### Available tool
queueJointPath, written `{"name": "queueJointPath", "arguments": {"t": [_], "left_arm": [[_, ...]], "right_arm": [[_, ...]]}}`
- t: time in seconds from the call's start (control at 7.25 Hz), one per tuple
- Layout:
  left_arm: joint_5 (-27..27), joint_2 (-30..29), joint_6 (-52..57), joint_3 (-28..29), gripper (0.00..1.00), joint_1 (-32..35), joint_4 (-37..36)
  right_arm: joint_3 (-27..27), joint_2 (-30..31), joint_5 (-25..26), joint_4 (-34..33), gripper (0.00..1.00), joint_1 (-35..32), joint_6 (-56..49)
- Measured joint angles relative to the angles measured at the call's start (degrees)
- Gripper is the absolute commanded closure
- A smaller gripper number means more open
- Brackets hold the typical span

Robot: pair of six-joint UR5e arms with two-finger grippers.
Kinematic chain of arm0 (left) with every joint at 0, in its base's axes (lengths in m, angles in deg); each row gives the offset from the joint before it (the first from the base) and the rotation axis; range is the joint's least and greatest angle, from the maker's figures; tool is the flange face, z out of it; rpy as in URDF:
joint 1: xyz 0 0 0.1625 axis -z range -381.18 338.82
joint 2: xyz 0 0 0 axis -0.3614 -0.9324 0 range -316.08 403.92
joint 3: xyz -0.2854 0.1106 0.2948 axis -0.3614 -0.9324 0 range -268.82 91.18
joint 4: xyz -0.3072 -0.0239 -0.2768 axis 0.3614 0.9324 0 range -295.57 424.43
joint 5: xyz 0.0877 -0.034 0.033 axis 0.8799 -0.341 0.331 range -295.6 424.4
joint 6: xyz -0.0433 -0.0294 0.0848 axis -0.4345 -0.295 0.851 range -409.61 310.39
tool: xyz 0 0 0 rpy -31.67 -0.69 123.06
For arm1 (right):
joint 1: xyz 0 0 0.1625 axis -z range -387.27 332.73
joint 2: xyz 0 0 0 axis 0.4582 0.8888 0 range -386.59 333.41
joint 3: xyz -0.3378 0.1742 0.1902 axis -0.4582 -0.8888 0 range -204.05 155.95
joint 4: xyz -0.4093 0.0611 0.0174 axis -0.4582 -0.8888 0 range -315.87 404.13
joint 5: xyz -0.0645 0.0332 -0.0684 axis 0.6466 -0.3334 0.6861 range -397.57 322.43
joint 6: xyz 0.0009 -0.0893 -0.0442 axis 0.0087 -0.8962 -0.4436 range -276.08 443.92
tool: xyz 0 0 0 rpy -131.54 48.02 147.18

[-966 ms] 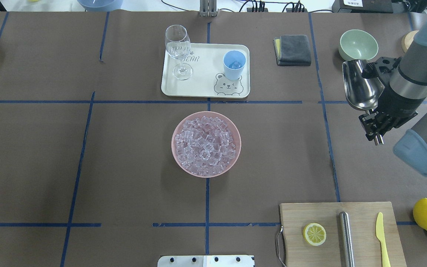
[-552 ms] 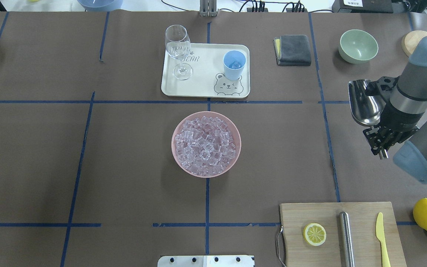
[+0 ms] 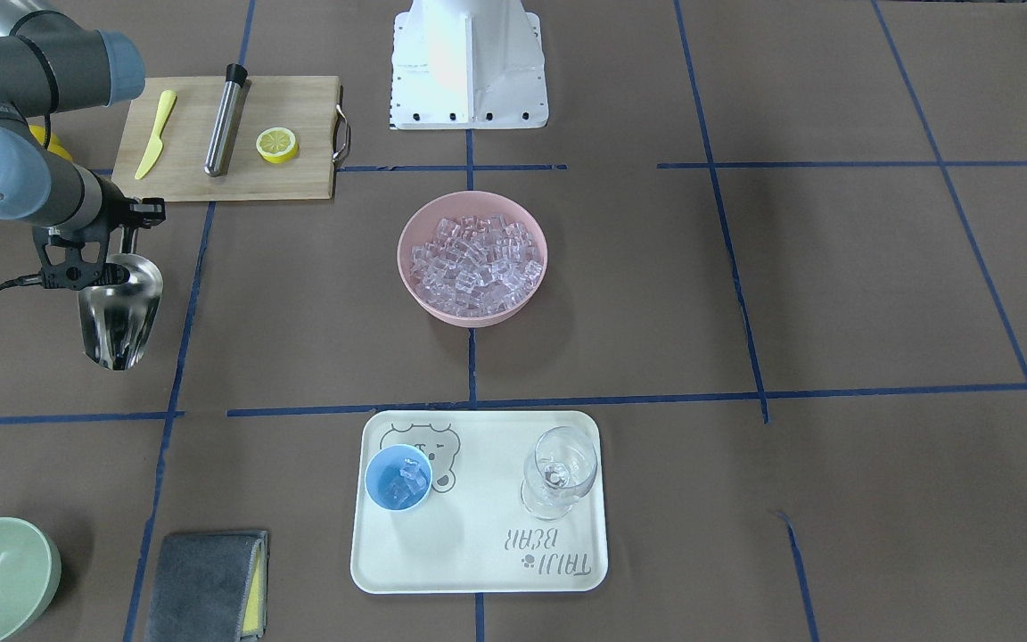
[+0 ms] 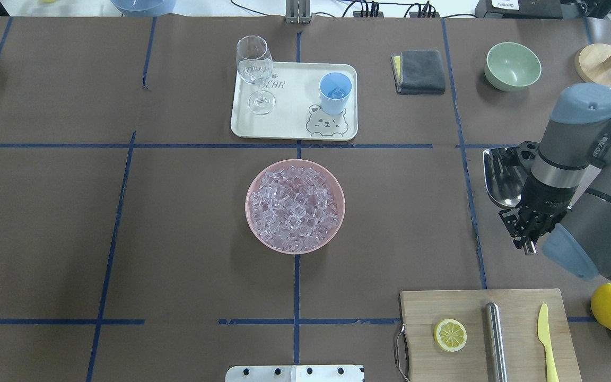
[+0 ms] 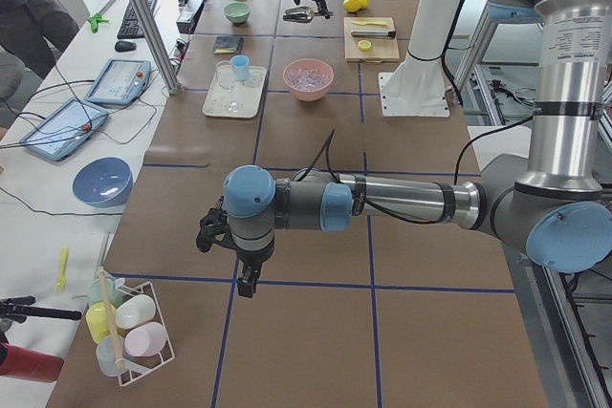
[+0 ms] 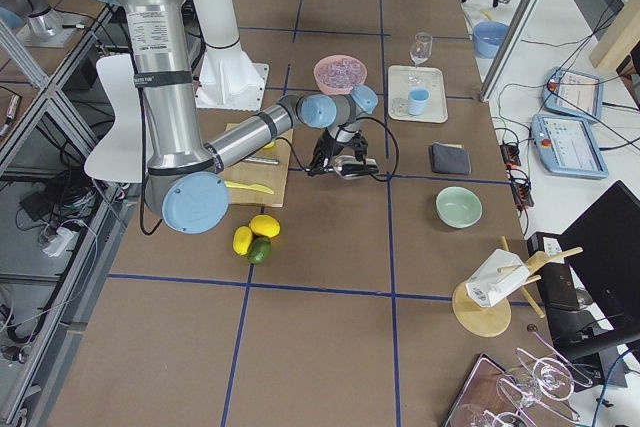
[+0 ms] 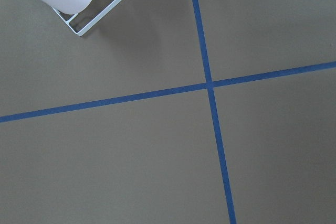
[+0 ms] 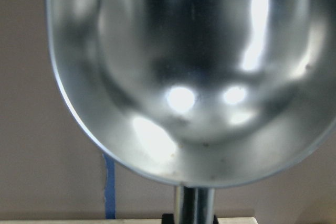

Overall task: Put ice in cup with scoop
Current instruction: 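Lower the scoop onto the table with the right gripper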

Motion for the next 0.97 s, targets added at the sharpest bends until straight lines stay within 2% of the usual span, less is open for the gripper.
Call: {"name": "queueJointPath", "arguments": {"t": [0.41, 0.69, 0.83, 0.97], "left_arm": [[0.0, 0.0, 0.0, 0.0, 0.00, 0.0, 1.0], [0.0, -0.1, 0.0, 0.0, 0.00, 0.0, 1.7], [0.0, -0.1, 0.0, 0.0, 0.00, 0.0, 1.9], [0.0, -0.1, 0.0, 0.0, 0.00, 0.0, 1.9]], "right_arm": [[-4.9, 1.5, -3.0, 7.7, 1.00, 0.4, 1.5], [-4.9, 2.0, -3.7, 10.2, 1.00, 1.0, 5.5], [-4.9, 2.0, -3.8, 10.7, 0.47, 1.2, 6.3], [-4.9, 1.9, -3.9, 11.0, 0.06, 1.5, 6.5]]}}
